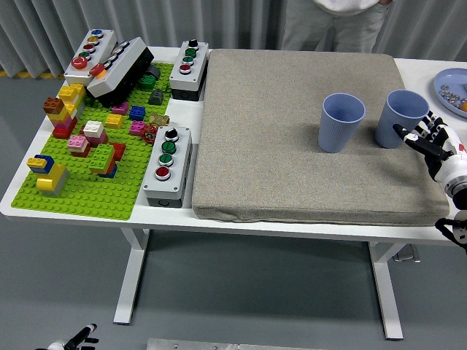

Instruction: Pick cup pour cup place

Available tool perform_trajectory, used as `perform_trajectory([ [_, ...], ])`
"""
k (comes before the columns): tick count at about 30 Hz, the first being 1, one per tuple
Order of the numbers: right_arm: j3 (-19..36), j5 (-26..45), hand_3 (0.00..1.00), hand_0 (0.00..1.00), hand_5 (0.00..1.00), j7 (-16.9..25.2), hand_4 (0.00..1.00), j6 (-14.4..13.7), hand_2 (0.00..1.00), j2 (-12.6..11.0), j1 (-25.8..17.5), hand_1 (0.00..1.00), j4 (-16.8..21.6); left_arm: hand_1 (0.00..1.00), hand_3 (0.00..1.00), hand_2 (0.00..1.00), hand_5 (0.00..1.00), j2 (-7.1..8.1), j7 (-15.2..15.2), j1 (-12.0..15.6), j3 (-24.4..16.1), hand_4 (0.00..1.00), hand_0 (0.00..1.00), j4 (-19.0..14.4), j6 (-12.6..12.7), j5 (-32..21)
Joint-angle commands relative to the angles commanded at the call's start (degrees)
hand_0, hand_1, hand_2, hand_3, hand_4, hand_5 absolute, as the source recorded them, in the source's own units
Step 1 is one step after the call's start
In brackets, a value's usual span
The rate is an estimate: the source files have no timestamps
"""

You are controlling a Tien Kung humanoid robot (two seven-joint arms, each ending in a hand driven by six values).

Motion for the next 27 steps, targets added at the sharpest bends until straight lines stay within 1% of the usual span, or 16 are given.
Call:
perform_trajectory([
  [27,-0.61,0.26,0.922,0.978,0.398,0.0,0.85,0.05,0.998,0.14,0.76,0.939,-1.04,0.834,0.762,0.848,0.962,-0.02,-0.17,0.01,1.01,0.627,0.85,0.0,-0.04,-0.55],
])
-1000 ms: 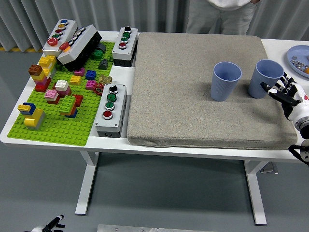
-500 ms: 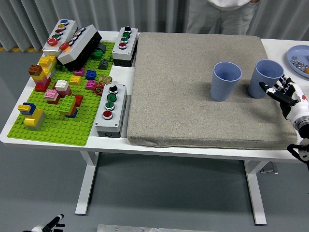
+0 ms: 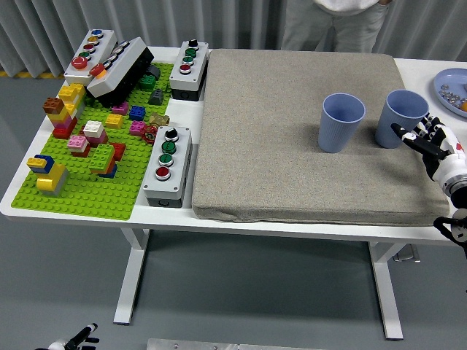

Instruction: Pick cup pour cup place

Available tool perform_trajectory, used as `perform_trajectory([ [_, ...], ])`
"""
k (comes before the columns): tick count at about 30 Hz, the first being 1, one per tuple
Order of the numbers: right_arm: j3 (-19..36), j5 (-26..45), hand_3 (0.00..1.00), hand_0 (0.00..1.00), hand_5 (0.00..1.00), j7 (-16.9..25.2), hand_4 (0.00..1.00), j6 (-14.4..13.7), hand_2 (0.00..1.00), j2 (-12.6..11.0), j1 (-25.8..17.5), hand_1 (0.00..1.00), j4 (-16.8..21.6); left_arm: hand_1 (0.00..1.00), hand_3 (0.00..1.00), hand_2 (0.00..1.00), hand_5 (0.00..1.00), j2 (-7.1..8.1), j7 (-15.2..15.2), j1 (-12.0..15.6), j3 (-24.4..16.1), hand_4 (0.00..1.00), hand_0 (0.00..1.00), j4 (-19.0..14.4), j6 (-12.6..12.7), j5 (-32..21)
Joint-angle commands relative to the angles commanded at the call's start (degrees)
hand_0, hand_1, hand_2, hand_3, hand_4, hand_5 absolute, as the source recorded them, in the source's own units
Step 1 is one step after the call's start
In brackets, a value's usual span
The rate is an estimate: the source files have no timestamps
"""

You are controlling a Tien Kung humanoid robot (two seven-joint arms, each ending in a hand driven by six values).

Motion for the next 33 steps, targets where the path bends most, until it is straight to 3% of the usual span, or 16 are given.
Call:
perform_trajectory([
  [33,0.24,0.39,0.92,0.979,0.412,-0.02,0.847,0.09,0.998,0.12,1.07,0.939,-1.01,0.833,0.762,0.848,0.962,-0.05,-0.19,-0.69,0.3,0.626,0.85,0.0,0.02,0.07],
])
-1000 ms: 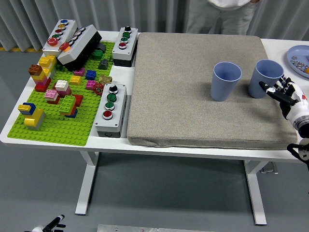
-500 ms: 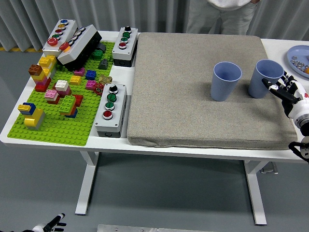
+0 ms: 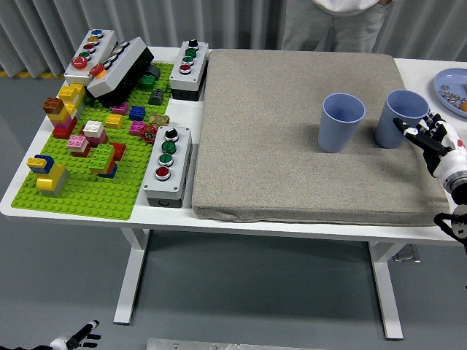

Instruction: Pick cup pour cup place

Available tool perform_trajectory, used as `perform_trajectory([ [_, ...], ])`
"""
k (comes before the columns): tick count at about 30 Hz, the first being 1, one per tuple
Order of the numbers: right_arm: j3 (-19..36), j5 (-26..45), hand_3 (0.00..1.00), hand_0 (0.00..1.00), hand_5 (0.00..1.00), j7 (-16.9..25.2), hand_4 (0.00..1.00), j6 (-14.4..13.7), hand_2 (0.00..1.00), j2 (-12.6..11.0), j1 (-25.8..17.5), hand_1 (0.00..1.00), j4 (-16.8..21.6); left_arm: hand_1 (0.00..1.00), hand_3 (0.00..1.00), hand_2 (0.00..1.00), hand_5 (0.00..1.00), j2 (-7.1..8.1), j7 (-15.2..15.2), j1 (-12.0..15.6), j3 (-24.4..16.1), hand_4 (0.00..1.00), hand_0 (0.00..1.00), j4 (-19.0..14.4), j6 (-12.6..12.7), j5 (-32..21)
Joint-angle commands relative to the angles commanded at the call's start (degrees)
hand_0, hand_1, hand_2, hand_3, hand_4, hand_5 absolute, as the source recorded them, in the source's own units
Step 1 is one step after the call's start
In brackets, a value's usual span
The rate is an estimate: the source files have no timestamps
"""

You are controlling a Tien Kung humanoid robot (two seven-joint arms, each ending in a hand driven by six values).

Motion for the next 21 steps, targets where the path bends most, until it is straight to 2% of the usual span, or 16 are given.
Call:
perform_trajectory([
  [21,-0.78,0.21,0.916,0.979,0.418,0.77,0.844,-0.29,0.998,0.42,0.62,0.939,-2.23,0.833,0.763,0.848,0.963,-0.06,-0.28,-0.09,1.55,0.624,0.85,0.0,0.01,-1.23],
])
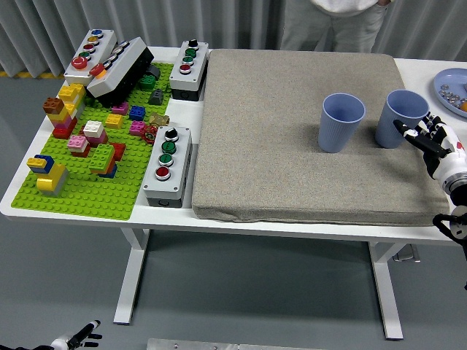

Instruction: Pick cup pour cup place

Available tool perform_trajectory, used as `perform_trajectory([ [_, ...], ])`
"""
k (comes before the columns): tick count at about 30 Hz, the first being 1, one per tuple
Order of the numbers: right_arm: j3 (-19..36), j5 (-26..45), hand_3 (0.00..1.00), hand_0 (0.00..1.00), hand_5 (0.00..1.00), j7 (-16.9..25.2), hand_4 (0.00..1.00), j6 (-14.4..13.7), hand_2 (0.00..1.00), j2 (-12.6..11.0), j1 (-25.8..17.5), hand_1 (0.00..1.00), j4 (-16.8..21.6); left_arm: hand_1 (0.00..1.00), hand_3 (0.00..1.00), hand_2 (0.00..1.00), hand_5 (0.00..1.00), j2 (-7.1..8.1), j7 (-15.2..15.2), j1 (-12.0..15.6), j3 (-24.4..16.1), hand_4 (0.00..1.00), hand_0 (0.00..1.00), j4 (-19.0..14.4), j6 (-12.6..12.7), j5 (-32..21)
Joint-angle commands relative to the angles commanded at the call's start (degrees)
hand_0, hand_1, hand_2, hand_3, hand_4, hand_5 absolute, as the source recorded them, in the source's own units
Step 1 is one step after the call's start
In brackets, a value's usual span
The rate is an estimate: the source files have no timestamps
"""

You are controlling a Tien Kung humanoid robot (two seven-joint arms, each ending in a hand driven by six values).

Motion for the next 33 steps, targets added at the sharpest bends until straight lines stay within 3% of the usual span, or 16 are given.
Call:
perform_trajectory([
  [33,-1.14,0.37,0.914,0.978,0.418,0.16,0.842,0.04,0.998,0.32,1.82,0.939,-2.66,0.833,0.762,0.848,0.972,-0.1,-0.37,-0.56,1.51,0.628,0.851,0.0,-0.05,-0.98],
])
